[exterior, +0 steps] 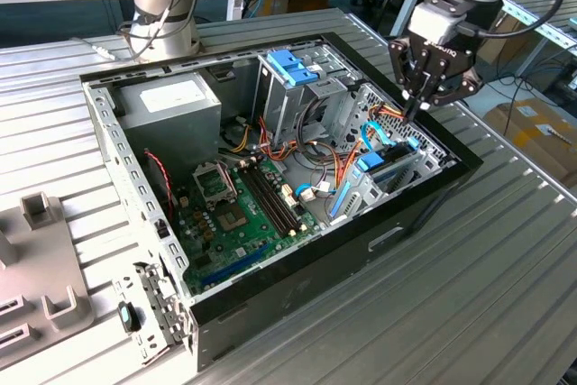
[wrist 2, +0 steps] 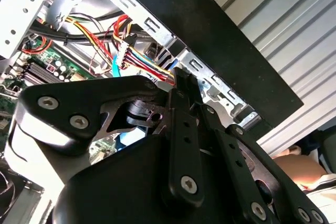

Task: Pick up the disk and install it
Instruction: 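Insert the second disk wire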

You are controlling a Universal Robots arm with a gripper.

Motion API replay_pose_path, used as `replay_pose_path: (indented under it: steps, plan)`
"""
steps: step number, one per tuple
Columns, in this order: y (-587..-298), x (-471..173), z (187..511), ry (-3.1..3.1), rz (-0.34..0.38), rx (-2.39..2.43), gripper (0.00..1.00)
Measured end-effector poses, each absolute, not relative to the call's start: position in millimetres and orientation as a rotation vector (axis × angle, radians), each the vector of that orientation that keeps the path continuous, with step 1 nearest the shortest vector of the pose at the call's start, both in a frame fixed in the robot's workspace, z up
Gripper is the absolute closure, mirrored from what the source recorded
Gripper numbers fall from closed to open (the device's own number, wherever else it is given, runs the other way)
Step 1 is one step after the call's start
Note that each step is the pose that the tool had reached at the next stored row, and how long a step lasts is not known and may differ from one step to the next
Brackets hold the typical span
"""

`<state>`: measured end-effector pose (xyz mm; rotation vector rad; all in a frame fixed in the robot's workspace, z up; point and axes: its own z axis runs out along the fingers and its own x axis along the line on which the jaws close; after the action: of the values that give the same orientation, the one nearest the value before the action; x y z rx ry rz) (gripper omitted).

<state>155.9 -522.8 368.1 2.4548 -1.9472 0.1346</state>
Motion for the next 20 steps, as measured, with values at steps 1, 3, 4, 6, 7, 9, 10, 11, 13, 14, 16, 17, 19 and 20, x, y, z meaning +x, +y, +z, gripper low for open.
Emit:
replay_pose_path:
  steps: [1, 3, 4, 6, 7, 9, 10, 11, 13, 14, 16, 17, 19, 20]
  plan:
    - [-522.8, 154.6, 368.1, -1.949, 0.135, 2.453, 0.84]
    - [-522.9, 150.8, 367.9, -1.95, 0.135, 2.452, 0.84]
    - [-522.9, 149.3, 367.9, -1.951, 0.135, 2.452, 0.84]
    - [-523.0, 146.0, 367.8, -1.952, 0.135, 2.451, 0.84]
    - [-523.0, 146.0, 367.7, -1.957, 0.135, 2.447, 0.84]
    - [-522.9, 145.9, 367.1, -1.982, 0.135, 2.425, 0.84]
    - [-523.0, 146.0, 366.6, -2.005, 0.136, 2.404, 0.84]
    - [-523.0, 146.0, 366.3, -2.02, 0.136, 2.391, 0.84]
    - [-523.0, 146.0, 365.4, -2.062, 0.136, 2.352, 0.84]
    - [-523.0, 146.0, 365.0, -2.083, 0.136, 2.333, 0.84]
    - [-523.0, 146.0, 364.5, -2.109, 0.136, 2.307, 0.84]
    - [-523.0, 146.0, 364.2, -2.123, 0.135, 2.294, 0.84]
    - [-523.0, 146.0, 363.7, -2.151, 0.135, 2.266, 0.84]
    - [-523.1, 146.0, 363.5, -2.159, 0.135, 2.258, 0.84]
